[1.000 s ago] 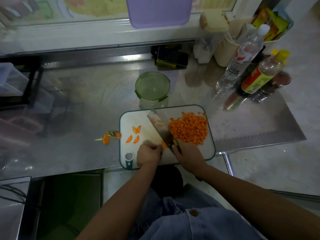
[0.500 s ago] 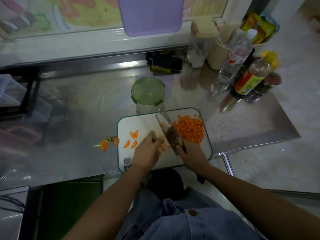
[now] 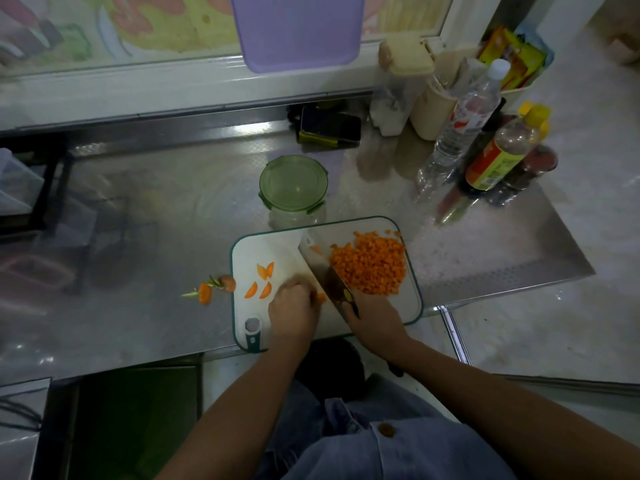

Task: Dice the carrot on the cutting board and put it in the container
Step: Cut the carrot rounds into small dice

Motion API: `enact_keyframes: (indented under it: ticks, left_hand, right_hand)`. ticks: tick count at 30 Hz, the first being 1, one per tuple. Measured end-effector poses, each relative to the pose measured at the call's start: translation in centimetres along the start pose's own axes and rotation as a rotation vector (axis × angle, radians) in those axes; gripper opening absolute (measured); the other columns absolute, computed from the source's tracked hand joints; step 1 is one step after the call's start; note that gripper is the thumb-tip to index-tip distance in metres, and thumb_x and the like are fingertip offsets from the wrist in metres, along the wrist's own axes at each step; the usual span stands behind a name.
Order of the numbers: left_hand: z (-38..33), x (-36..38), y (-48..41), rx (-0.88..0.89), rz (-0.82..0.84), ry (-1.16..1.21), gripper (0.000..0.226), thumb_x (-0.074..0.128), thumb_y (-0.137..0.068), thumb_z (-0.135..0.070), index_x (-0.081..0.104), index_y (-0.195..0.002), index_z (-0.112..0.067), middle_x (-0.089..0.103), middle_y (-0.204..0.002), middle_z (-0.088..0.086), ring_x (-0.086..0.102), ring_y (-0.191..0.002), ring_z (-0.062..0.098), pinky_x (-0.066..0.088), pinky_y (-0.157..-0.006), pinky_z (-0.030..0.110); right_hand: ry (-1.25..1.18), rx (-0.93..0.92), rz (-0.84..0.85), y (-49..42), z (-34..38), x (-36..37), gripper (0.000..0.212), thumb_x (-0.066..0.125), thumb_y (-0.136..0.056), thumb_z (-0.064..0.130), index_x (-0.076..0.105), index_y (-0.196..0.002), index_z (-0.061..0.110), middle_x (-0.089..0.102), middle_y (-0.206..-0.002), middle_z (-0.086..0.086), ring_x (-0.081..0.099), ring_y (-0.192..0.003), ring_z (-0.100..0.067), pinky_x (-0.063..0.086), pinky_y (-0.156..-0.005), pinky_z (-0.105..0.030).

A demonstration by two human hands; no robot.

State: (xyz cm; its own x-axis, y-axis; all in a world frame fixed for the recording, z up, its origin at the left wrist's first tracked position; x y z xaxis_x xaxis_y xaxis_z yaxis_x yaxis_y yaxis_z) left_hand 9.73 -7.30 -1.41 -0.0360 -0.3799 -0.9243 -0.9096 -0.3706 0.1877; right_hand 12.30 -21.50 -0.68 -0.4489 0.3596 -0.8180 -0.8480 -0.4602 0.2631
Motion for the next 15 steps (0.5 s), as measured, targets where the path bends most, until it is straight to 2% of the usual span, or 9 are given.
enact_keyframes:
  ticks: [4,8,11,15]
  left_hand:
    - [0.6,0.3,-0.2,-0.056,0.012,0.045,0.022,0.061,-0.088,-0.038,0.071,-0.094,-0.019,0.065,-0.098,0.004,0.06,-0.093,0.023,0.048,-0.074,0.033]
    - [0.9,0.6,-0.3,-0.075,0.023,0.091,0.02,0.061,-0.088,-0.036,0.072,-0.095,-0.02,0.065,-0.099,0.004,0.06,-0.093,0.024,0.046,-0.073,0.033]
    - [1.1,0.8,-0.4,-0.085,0.043,0.104,0.022,0.062,-0.087,-0.037,0.074,-0.095,-0.021,0.065,-0.099,0.004,0.06,-0.092,0.024,0.046,-0.074,0.033]
    - [1.1,1.0,0.0,-0.067,0.064,0.116,0.02,0.06,-0.089,-0.035,0.074,-0.097,-0.024,0.064,-0.102,0.003,0.06,-0.09,0.023,0.048,-0.075,0.033]
  right_hand:
    - [0.031,-0.011,0.0,0.2,0.3,0.3,0.019,0.044,-0.098,0.028,0.05,-0.088,0.013,0.05,-0.073,-0.006,0.048,-0.065,-0.022,0.035,-0.057,-0.031]
    - [0.068,-0.013,-0.022,0.3,0.7,0.9,0.019,0.044,-0.097,0.026,0.055,-0.103,0.011,0.06,-0.086,-0.011,0.058,-0.077,-0.029,0.045,-0.063,-0.037]
    - [0.136,-0.008,-0.024,-0.1,1.0,1.5,0.021,0.041,-0.097,0.025,0.054,-0.108,0.012,0.063,-0.09,-0.011,0.061,-0.08,-0.03,0.043,-0.062,-0.035]
    - [0.136,-0.02,-0.05,-0.6,1.5,1.4,0.021,0.042,-0.098,0.025,0.056,-0.106,0.012,0.064,-0.086,-0.011,0.062,-0.075,-0.03,0.044,-0.06,-0.036]
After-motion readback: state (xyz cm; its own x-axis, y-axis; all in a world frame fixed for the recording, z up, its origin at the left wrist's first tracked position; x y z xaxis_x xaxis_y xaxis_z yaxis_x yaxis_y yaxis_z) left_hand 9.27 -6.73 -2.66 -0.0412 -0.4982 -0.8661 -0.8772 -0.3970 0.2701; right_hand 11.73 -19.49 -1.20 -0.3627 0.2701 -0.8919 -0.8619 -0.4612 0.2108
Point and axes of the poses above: each hand's wrist, its own y-axis away from the middle knuckle, its own x-axis out of the palm, z = x × y, the point moved 9 cm from there along -y, towards the middle knuckle
